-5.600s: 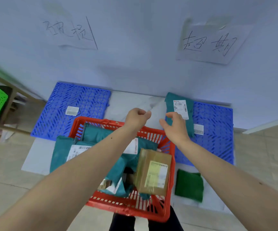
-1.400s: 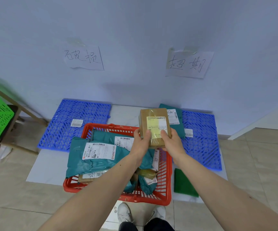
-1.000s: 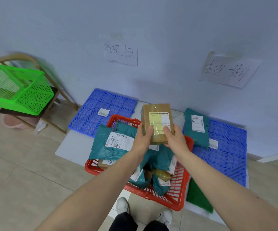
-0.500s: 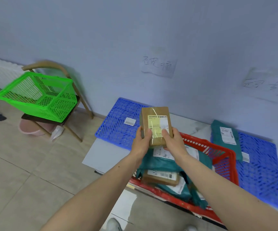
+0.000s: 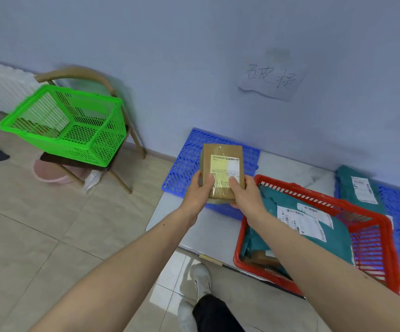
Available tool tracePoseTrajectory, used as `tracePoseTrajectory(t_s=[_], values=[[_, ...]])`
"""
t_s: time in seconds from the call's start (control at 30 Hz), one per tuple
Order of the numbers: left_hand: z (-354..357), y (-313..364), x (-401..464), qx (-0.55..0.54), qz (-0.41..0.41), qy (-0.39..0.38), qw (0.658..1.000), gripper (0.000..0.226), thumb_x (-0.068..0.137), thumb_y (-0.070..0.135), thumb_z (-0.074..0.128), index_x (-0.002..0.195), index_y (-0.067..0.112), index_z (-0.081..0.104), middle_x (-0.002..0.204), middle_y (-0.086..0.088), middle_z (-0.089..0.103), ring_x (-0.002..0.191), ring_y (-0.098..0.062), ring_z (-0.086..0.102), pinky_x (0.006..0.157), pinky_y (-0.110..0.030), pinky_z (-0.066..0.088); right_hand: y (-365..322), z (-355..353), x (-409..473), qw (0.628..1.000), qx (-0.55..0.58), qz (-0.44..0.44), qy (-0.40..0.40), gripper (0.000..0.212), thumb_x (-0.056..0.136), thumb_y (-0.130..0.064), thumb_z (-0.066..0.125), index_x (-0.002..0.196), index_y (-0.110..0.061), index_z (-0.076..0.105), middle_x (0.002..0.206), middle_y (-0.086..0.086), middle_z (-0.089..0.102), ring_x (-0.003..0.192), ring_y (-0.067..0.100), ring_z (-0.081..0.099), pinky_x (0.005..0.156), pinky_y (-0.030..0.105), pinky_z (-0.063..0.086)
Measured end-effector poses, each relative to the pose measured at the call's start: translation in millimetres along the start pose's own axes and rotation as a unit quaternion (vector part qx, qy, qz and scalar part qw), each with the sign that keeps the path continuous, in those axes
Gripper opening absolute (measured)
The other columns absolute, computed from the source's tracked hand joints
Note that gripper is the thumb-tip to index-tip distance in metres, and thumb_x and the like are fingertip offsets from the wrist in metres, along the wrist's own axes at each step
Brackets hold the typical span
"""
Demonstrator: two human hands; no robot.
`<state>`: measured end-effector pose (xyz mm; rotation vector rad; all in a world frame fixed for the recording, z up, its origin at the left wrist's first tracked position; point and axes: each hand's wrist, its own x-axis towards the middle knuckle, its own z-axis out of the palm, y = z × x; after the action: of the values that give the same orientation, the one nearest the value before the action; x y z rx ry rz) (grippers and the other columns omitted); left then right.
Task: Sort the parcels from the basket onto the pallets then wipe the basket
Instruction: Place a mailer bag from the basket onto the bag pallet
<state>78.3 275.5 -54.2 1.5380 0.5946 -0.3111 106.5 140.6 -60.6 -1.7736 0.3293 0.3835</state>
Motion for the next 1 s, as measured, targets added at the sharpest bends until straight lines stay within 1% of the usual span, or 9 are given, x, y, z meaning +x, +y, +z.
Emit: tracePoseTrajectory(t_s=[0.07,0.2,0.33,0.37,0.47,0.53,0.6,0.73,1.0], values=[[-9.4,4.4,16.8,0.005,-0.008,-0.009,1.0,0.053,0.099,0.048,0.048,0.146,0.029,0.036,0.135,0.005,0.059,0.112,-0.01,0.06,0.082,-0.024,0.042,-2.6,12.3,16.2,1.0,-0.003,0.008,0.003,0.025,0.098,-0.036,0.055,0.119,-0.025,0.049,0.112,-0.006,0.064,0.103,0.016,0.065,0.094,0.047,0.055],[-23.2,21.1,57.0,0.023,-0.004,-0.014,1.0,0.042,0.099,0.047,0.048,0.138,0.032,0.044,0.13,0.005,0.061,0.102,-0.007,0.06,0.078,-0.023,0.042,-9.0,33.6,57.9,1.0,-0.003,0.021,0.014,0.03,0.095,-0.042,0.056,0.12,-0.026,0.05,0.114,-0.006,0.065,0.104,0.018,0.066,0.094,0.049,0.054],[-34.4,35.4,104.8,0.057,-0.03,-0.007,0.998,0.045,0.083,0.066,0.05,0.124,0.048,0.052,0.137,-0.004,0.054,0.127,-0.021,0.052,0.105,-0.041,0.042,-20.1,55.5,100.4,0.999,0.006,0.046,0.008,0.028,0.097,-0.041,0.054,0.12,-0.026,0.049,0.116,-0.005,0.064,0.106,0.018,0.065,0.094,0.048,0.055],[-38.5,38.3,115.7,0.053,-0.034,-0.007,0.998,0.041,0.086,0.063,0.05,0.123,0.046,0.053,0.135,-0.005,0.055,0.12,-0.017,0.056,0.102,-0.038,0.045,-22.3,61.1,110.1,0.999,0.004,0.05,0.007,0.027,0.097,-0.041,0.054,0.12,-0.026,0.049,0.116,-0.005,0.064,0.106,0.018,0.065,0.094,0.048,0.054],[-52.4,51.5,145.6,0.035,-0.027,-0.008,0.999,0.03,0.1,0.043,0.047,0.125,0.029,0.054,0.119,0.002,0.063,0.083,-0.002,0.06,0.065,-0.012,0.047,-28.1,79.6,140.3,0.998,-0.005,0.059,0.011,0.03,0.097,-0.04,0.053,0.121,-0.023,0.051,0.117,-0.005,0.064,0.107,0.017,0.064,0.096,0.047,0.053],[-61.8,55.3,166.3,0.034,-0.031,-0.007,0.999,0.023,0.101,0.039,0.047,0.12,0.027,0.051,0.113,0.005,0.063,0.08,0.0,0.059,0.056,-0.011,0.041,-30.0,93.2,158.7,0.998,-0.01,0.068,0.015,0.028,0.096,-0.04,0.053,0.119,-0.023,0.052,0.114,-0.005,0.064,0.106,0.017,0.064,0.096,0.048,0.053],[-71.3,57.2,187.8,0.029,-0.035,-0.006,0.999,0.014,0.1,0.037,0.049,0.112,0.03,0.048,0.11,0.005,0.063,0.087,-0.005,0.062,0.062,-0.015,0.046,-29.8,108.1,177.2,0.996,-0.008,0.081,0.023,0.025,0.096,-0.04,0.053,0.115,-0.023,0.052,0.109,-0.008,0.064,0.105,0.017,0.064,0.096,0.048,0.053],[-92.0,44.1,239.2,0.038,-0.038,-0.026,0.998,0.01,0.096,0.04,0.055,0.101,0.033,0.051,0.117,-0.004,0.065,0.104,-0.017,0.066,0.092,-0.031,0.053,-20.1,140.5,213.5,0.994,0.003,0.105,0.035,0.024,0.099,-0.037,0.05,0.116,-0.021,0.052,0.107,-0.007,0.064,0.102,0.018,0.064,0.095,0.048,0.053],[-109.3,5.0,343.3,0.054,-0.052,-0.078,0.994,0.014,0.101,0.032,0.051,0.111,0.024,0.05,0.116,-0.002,0.065,0.102,-0.015,0.065,0.076,-0.017,0.051,23.7,187.8,294.6,0.986,0.014,0.15,0.072,0.024,0.101,-0.036,0.05,0.116,-0.016,0.052,0.109,-0.002,0.063,0.104,0.022,0.063,0.095,0.049,0.053]])
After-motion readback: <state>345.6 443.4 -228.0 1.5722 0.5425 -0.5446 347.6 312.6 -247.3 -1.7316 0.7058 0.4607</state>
